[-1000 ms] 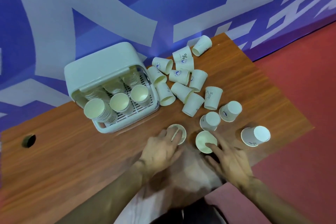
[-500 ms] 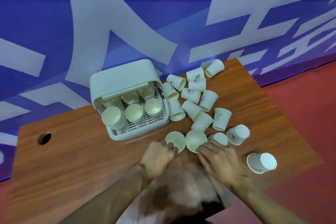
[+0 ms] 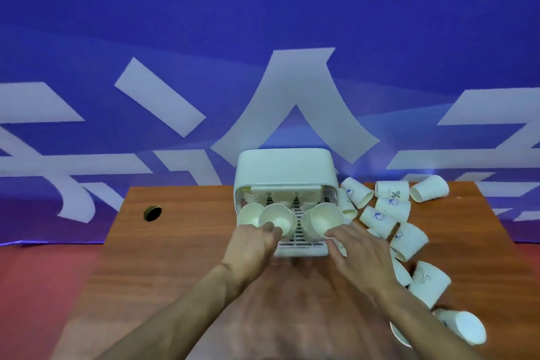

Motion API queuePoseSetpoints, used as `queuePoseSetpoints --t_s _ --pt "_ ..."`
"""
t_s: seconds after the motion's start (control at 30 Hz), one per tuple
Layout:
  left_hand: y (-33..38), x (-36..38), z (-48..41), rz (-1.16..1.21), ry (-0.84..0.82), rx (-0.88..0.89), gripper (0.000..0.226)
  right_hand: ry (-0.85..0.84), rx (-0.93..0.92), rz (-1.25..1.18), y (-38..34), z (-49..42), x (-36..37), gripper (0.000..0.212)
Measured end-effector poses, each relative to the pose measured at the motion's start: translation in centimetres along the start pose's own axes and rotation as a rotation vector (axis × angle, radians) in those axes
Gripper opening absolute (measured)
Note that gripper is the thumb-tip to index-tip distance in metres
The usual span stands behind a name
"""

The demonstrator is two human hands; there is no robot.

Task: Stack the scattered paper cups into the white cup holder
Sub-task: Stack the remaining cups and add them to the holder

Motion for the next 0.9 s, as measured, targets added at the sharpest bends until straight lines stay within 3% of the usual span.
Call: queuePoseSetpoints --t_s 0.77,0.9 --pt "-0.1 3.5 -3.8 -0.025 -0.062 -0.068 0.043 -0.070 -0.056 -0.155 2.6 -1.3 7.3 0.006" --pt "0.4 5.4 -4.7 -0.033 -0.126 -0.078 0.033 -0.113 -0.028 -0.171 3.0 -1.4 8.1 0.006"
Point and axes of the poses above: each hand's wrist, its own z-axis away from the middle knuckle, its own x-axis out of the palm, y = z × x, the point moved 9 cm from there along -z, towards the middle knuckle, and after that the axes turned 12 degrees about -x, right-handed, at the moved point
